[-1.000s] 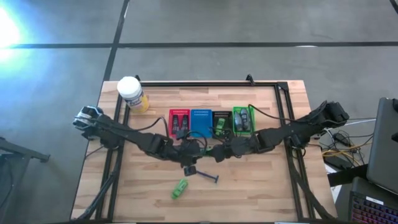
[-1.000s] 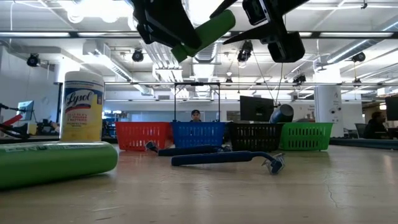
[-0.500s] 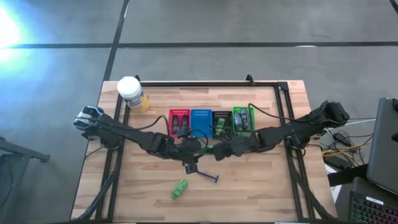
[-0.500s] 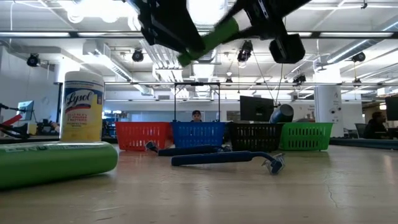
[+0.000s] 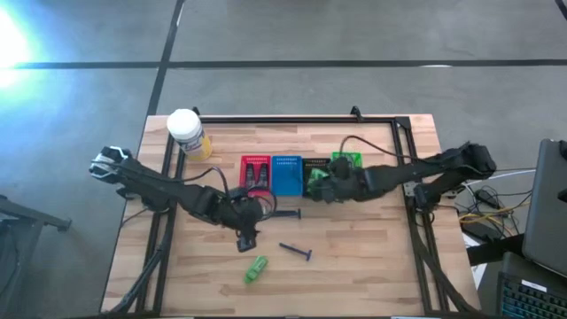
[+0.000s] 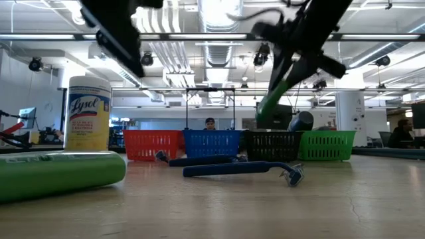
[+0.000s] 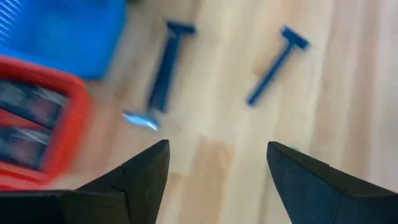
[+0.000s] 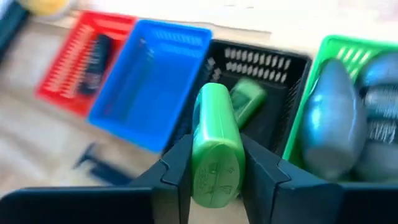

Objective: Pick & Place Travel size toiletries
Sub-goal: Put the shampoo into the black basket

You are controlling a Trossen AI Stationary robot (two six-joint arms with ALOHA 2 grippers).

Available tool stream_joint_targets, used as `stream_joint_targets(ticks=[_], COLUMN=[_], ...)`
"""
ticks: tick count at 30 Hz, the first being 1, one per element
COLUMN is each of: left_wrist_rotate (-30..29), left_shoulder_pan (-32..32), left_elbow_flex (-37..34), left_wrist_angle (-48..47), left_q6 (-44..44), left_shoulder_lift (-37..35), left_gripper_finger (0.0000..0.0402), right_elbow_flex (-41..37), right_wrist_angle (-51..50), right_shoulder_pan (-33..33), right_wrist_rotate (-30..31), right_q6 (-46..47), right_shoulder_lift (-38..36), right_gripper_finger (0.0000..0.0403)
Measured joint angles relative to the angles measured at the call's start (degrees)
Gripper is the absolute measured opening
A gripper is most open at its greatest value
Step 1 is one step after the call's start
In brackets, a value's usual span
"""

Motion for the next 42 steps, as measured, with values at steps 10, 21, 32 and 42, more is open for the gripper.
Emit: stream_joint_targets(ticks=[10, 21, 32, 42], left_wrist_rotate=[10.33, 15.93, 16.13, 16.73], left_shoulder_pan=[-2.03, -3.87, -5.54, -5.38], left_elbow_flex=[-13.32, -18.38, -19.11, -19.06], left_wrist_angle=[12.41, 20.61, 22.88, 23.34], left_q6=[-8.87, -15.65, -18.39, -18.05], left_shoulder_lift=[-3.53, -3.37, -3.39, -2.56], left_gripper_finger=[0.0274, 0.0275, 0.0275, 0.0275], right_elbow_flex=[2.66, 7.55, 14.36, 20.03], right_wrist_angle=[0.14, -6.34, -13.56, -13.32], right_shoulder_pan=[-8.17, -6.66, 2.15, 15.19], right_wrist_rotate=[0.01, -0.19, -6.09, -9.87], right_q6=[-9.80, -14.97, -11.94, -6.46], right_shoulder_lift=[9.06, 10.14, 10.01, 9.92], right_gripper_finger=[0.0127, 0.0230, 0.0316, 0.0354])
